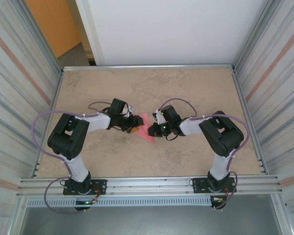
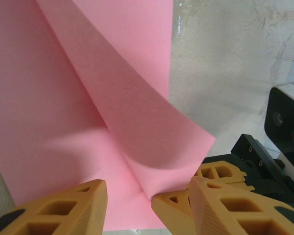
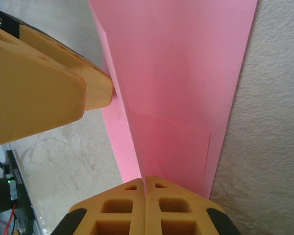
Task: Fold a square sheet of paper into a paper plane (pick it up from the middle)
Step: Fourth fold the wing at the center of the table.
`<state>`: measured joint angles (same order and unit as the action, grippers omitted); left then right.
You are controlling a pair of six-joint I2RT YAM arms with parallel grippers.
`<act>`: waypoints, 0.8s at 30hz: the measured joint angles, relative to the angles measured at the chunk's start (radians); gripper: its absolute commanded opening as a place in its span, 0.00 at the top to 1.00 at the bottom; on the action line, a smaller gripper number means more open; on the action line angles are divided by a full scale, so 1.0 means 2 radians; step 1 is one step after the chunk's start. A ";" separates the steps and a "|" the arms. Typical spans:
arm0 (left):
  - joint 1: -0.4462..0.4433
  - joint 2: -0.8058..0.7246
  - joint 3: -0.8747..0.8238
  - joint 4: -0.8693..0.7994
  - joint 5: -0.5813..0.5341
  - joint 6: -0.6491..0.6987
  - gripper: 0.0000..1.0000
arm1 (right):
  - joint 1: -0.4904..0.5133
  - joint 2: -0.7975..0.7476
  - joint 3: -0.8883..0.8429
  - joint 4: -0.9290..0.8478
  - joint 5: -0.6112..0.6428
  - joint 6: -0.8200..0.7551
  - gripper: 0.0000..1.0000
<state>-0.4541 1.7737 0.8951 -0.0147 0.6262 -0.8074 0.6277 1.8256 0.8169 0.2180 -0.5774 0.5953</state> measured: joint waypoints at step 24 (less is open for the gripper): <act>-0.023 0.059 0.112 -0.155 -0.048 0.036 0.41 | 0.000 -0.009 -0.002 -0.008 0.002 0.013 0.78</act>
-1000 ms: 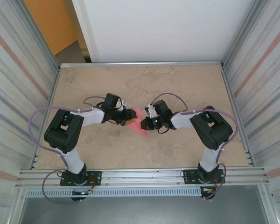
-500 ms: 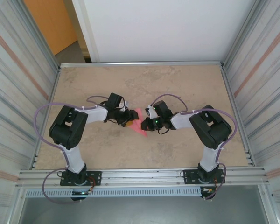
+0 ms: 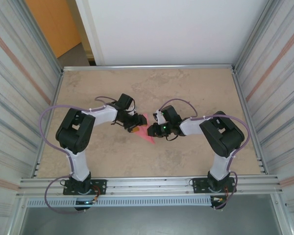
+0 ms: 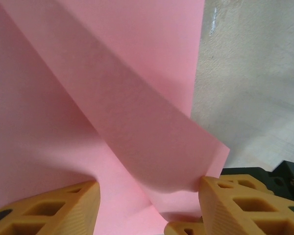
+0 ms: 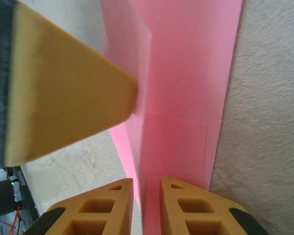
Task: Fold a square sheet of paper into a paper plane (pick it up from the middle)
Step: Fourth fold the wing at the center of the table.
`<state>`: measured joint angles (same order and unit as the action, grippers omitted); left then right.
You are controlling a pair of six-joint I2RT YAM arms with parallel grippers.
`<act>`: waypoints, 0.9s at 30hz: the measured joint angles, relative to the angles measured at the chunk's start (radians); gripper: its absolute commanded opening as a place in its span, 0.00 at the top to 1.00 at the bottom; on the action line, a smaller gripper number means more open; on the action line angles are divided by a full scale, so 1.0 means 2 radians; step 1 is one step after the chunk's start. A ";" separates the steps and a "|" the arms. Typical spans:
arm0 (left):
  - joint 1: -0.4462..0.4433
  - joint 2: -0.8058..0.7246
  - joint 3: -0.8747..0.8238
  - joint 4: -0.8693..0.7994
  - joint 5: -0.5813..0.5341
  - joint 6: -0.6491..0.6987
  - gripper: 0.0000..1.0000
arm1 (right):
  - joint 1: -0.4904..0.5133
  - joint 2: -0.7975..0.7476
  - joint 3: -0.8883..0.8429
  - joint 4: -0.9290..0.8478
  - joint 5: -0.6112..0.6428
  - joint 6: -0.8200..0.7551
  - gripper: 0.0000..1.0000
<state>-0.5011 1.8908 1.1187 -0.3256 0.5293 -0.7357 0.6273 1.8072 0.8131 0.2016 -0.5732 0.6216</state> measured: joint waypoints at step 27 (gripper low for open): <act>-0.006 0.019 0.039 -0.056 -0.016 0.006 0.38 | 0.000 0.004 -0.002 -0.010 0.011 0.002 0.87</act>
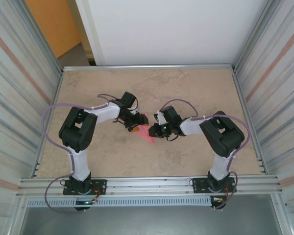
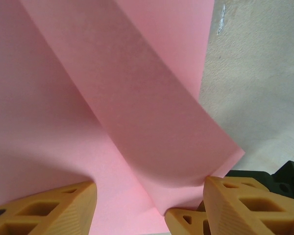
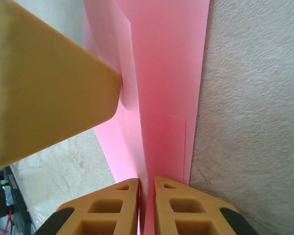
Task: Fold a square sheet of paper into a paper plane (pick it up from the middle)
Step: Fourth fold the wing at the center of the table.
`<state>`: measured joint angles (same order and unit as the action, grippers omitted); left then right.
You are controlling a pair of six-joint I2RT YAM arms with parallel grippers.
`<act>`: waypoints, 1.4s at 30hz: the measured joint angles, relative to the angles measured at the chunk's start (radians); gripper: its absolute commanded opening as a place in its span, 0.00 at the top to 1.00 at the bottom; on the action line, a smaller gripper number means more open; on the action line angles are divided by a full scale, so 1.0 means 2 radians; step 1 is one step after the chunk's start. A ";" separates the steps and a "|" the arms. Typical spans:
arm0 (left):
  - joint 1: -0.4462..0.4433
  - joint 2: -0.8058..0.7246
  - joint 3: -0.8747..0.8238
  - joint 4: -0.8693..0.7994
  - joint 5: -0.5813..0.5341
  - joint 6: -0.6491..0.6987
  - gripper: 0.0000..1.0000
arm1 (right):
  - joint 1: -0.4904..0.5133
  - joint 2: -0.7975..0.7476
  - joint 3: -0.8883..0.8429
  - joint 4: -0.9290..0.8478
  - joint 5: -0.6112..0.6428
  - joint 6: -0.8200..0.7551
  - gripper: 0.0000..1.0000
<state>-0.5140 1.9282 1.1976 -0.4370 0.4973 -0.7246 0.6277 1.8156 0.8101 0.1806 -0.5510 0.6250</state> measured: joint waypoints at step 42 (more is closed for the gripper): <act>0.015 -0.046 -0.039 0.139 0.081 -0.010 0.76 | -0.033 0.023 -0.010 0.036 -0.081 0.050 0.91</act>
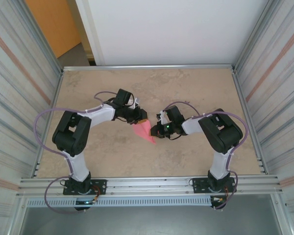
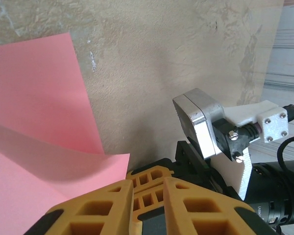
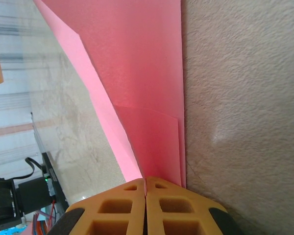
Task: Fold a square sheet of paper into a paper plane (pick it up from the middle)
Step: Fourth fold the wing at the center of the table.
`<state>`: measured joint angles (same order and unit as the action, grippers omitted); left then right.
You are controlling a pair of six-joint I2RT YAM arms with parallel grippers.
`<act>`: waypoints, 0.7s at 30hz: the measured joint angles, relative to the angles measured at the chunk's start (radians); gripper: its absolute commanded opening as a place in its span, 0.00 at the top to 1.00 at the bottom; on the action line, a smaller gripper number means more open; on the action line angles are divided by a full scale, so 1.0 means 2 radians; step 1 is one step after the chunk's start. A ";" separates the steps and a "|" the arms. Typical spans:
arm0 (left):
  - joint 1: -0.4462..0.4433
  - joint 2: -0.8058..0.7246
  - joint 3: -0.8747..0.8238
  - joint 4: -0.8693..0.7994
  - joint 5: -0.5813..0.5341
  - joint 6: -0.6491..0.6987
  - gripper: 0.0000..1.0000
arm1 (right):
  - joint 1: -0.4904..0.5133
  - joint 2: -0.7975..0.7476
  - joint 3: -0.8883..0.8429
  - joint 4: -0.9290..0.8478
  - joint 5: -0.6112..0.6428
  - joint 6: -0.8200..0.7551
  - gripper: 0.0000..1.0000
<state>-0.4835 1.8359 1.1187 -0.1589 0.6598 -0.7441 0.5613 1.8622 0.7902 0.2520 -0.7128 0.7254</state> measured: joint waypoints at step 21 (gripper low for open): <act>0.000 0.045 0.001 0.003 0.005 0.000 0.82 | -0.003 -0.003 0.015 -0.033 -0.008 -0.002 0.75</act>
<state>-0.4835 1.9255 1.1210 -0.1528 0.6704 -0.7448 0.5549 1.8568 0.8211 0.1867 -0.7296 0.7219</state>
